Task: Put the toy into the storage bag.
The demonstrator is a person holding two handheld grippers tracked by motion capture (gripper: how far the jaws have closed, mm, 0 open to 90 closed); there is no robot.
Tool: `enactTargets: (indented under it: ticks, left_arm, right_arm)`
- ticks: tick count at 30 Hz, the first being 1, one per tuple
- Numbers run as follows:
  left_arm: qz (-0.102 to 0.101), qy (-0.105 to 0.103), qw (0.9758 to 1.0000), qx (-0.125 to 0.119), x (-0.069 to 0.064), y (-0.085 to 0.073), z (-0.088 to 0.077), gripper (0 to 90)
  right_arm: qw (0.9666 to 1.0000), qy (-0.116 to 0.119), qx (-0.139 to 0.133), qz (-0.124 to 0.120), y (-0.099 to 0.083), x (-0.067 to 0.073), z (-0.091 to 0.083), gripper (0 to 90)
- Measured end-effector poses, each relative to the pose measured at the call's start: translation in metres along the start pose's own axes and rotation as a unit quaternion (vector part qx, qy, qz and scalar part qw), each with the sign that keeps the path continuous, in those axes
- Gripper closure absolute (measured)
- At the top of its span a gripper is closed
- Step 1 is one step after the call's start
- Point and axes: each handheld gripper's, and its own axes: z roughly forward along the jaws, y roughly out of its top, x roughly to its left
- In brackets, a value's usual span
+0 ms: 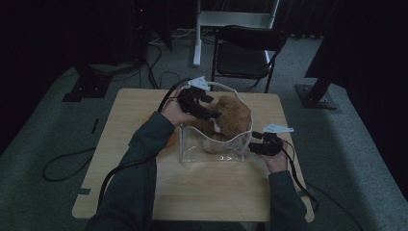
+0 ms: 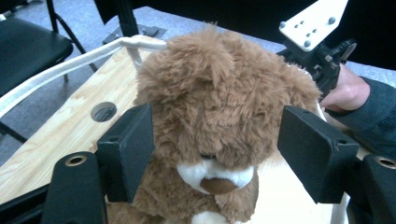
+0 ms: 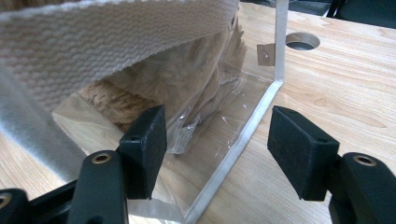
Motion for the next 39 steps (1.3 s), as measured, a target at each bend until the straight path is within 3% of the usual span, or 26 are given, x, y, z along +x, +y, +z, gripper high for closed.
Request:
enactTargets:
  ticks: [7, 21, 27, 35, 39]
  left_arm:
    - [0.013, 0.007, 0.9999, 0.000, -0.001, -0.004, -0.004, 27.9]
    - [-0.002, 0.013, 0.9999, -0.009, 0.006, -0.014, -0.018, 39.6]
    - [-0.010, 0.033, 0.9993, -0.013, 0.008, -0.020, -0.024, 41.6]
    - [-0.011, 0.061, 0.9981, 0.003, 0.012, -0.028, -0.028, 41.7]
    - [-0.017, 0.066, 0.9977, 0.002, 0.014, -0.031, -0.030, 41.7]
  right_arm:
    - [1.0000, 0.001, 0.001, 0.000, -0.001, 0.000, 0.000, 36.6]
    - [1.0000, 0.004, 0.001, 0.001, -0.002, -0.001, 0.000, 36.8]
    - [1.0000, 0.004, 0.002, 0.000, -0.003, -0.001, 0.000, 36.8]
    - [1.0000, 0.004, 0.003, 0.000, -0.004, -0.001, 0.000, 36.8]
    - [1.0000, 0.005, 0.004, 0.000, -0.004, -0.001, 0.000, 36.7]
